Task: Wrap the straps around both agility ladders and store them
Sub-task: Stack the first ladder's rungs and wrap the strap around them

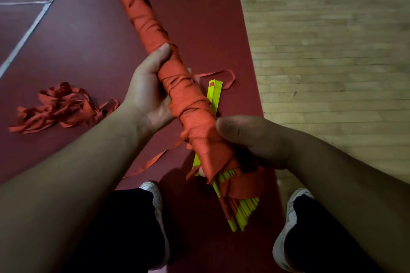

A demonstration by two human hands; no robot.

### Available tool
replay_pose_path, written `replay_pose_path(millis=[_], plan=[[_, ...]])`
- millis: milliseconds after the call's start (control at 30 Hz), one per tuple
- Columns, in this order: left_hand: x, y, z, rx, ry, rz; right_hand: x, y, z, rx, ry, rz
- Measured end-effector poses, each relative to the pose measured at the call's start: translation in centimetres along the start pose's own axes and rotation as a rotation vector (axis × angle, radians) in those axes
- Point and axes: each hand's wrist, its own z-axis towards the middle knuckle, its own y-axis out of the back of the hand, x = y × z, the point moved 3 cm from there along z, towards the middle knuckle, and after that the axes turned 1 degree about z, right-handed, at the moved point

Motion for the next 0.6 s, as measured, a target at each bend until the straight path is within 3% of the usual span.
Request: replay_pose_path(millis=[100,300,367,467,600], plan=[[-0.3,0.0,0.2,-0.010,0.001,0.042,-0.1,0.2,0.2,-0.052,0.011,-0.052],[0.7,1.5,0.9,-0.256,0.050,0.264,-0.2,0.0,0.1,-0.251,-0.045,-0.581],[1.3,2.1,1.0,-0.303,0.063,0.302,0.0,-0.2,0.0,-0.264,-0.005,-0.649],[1.2,1.9,0.9,-0.274,0.111,0.301,0.2,0.3,0.2,-0.224,0.007,-0.436],[0.0,1.5,0.7,-0.195,0.123,0.280,0.1,0.6,0.0,-0.050,-0.004,-0.181]])
